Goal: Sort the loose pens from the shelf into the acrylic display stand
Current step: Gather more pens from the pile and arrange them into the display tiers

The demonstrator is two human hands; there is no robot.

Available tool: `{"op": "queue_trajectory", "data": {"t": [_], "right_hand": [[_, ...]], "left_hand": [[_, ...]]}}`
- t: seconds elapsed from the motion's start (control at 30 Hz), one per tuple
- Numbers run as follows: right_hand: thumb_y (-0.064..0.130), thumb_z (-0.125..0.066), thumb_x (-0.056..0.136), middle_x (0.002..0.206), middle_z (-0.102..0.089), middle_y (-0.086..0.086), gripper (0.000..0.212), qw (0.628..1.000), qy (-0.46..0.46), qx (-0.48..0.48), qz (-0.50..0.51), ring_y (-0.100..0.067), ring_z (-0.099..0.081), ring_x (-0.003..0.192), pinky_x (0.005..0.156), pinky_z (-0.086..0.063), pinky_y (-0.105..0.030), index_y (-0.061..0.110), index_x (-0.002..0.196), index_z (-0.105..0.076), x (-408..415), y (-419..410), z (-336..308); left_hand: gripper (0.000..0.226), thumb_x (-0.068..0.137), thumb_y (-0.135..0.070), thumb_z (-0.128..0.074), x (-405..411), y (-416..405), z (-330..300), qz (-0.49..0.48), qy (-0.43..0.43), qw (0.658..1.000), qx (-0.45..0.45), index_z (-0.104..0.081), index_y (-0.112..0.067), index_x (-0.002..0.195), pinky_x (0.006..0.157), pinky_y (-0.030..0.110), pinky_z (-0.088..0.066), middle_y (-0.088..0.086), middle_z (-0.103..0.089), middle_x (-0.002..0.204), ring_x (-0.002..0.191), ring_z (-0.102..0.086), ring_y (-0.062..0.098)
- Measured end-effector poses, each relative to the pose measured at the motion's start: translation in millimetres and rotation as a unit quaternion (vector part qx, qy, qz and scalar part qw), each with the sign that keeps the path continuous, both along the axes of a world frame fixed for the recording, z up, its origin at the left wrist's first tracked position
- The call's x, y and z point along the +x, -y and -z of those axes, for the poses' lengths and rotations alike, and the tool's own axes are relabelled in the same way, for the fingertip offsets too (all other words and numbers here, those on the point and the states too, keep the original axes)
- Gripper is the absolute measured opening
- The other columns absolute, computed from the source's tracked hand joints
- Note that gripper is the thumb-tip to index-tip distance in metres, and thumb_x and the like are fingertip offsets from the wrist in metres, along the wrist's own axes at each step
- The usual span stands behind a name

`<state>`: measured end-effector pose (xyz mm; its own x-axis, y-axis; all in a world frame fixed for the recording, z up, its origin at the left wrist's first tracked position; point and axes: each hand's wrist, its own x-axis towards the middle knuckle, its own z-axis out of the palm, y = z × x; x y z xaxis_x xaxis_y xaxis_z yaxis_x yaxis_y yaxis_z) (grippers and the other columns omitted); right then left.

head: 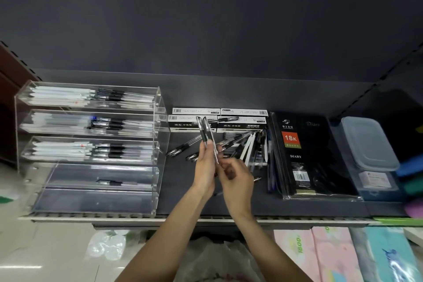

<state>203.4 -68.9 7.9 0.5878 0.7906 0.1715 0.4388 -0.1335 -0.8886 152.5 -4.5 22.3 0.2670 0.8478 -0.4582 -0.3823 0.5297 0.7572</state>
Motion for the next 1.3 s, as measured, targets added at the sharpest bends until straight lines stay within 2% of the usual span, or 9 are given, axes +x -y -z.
{"op": "queue_trajectory", "data": {"t": [0.2,0.33,0.47,0.57,0.7,0.97,1.07,1.17,1.3], "right_hand": [[0.025,-0.064,0.085,0.088,-0.062,0.010,0.011,0.991,0.107,0.022,-0.076,-0.002,-0.059,0.075,0.065,-0.048,-0.017,0.019,0.091,-0.071,2,8,-3],[0.019,-0.066,0.086,0.083,-0.063,0.010,0.004,0.996,-0.003,0.034,-0.082,-0.004,-0.061,0.075,0.065,-0.047,-0.018,0.019,0.090,-0.066,10,10,-12],[0.032,-0.067,0.085,0.085,-0.061,0.009,0.023,0.984,-0.092,-0.077,-0.129,-0.009,-0.062,0.077,0.070,-0.050,-0.026,0.019,0.094,-0.050,3,-3,-14],[0.033,-0.068,0.084,0.087,-0.065,0.009,0.022,0.960,-0.122,-0.128,-0.217,-0.007,-0.064,0.080,0.072,-0.053,-0.029,0.020,0.093,-0.052,-11,-3,-14],[0.019,-0.068,0.084,0.079,-0.068,0.012,0.007,0.950,-0.118,-0.077,-0.279,-0.002,-0.064,0.074,0.068,-0.053,-0.022,0.019,0.088,-0.062,-30,1,-26],[0.016,-0.067,0.086,0.081,-0.064,0.013,0.009,0.941,0.065,-0.016,-0.330,0.001,-0.059,0.068,0.058,-0.047,-0.012,0.016,0.095,-0.067,-83,-16,-34],[0.016,-0.066,0.086,0.080,-0.064,0.011,0.008,0.938,0.110,-0.036,-0.328,0.001,-0.058,0.065,0.055,-0.049,-0.015,0.018,0.094,-0.065,-109,-31,-28],[0.016,-0.065,0.087,0.080,-0.065,0.005,0.010,0.924,0.204,-0.034,-0.322,-0.007,-0.058,0.065,0.051,-0.052,-0.026,0.017,0.096,-0.066,-149,-52,-26],[0.013,-0.069,0.084,0.084,-0.070,0.004,0.015,0.895,0.300,-0.035,-0.328,-0.010,-0.061,0.072,0.052,-0.043,-0.018,0.017,0.098,-0.069,-216,-84,-22]], "left_hand": [[0.024,0.101,-0.015,-0.041,-12,4,-5,-0.012,0.054,0.998,0.023,-0.054,-0.016,0.121,0.049,0.014,-0.038,-0.006,-0.044,0.067,0.053,-0.041,0.002],[0.031,0.103,-0.017,-0.033,-30,12,-10,-0.005,0.096,0.995,0.003,-0.053,-0.009,0.126,0.054,0.016,-0.044,-0.005,-0.050,0.067,0.053,-0.043,0.004],[0.028,0.102,-0.017,-0.036,-48,24,-13,-0.068,0.105,0.992,-0.024,-0.060,-0.013,0.117,0.070,0.020,-0.054,-0.001,-0.070,0.088,0.080,-0.065,0.007],[0.029,0.102,-0.016,-0.033,-60,31,-19,-0.125,0.120,0.984,-0.026,-0.058,-0.015,0.116,0.080,0.024,-0.055,-0.001,-0.072,0.105,0.109,-0.061,0.011],[0.029,0.102,-0.015,-0.031,-79,40,-33,-0.162,0.134,0.978,0.007,-0.057,-0.013,0.116,0.089,0.028,-0.054,0.002,-0.071,0.109,0.107,-0.065,0.015],[0.028,0.102,-0.020,-0.036,-161,39,-26,-0.292,0.078,0.952,0.044,-0.056,-0.009,0.119,0.077,0.028,-0.057,0.009,-0.068,0.109,0.092,-0.069,0.018],[0.028,0.103,-0.021,-0.035,-222,25,-20,-0.349,0.078,0.933,0.042,-0.057,-0.011,0.116,0.073,0.030,-0.058,0.004,-0.068,0.093,0.087,-0.070,0.019],[0.027,0.103,-0.023,-0.033,-283,9,-11,-0.347,0.066,0.935,0.035,-0.058,-0.014,0.110,0.064,0.024,-0.056,-0.003,-0.062,0.070,0.066,-0.065,0.010],[0.028,0.104,-0.025,-0.032,-355,-14,5,-0.314,0.060,0.947,0.030,-0.056,-0.015,0.113,0.070,0.023,-0.054,-0.003,-0.065,0.076,0.069,-0.064,0.010]]}}
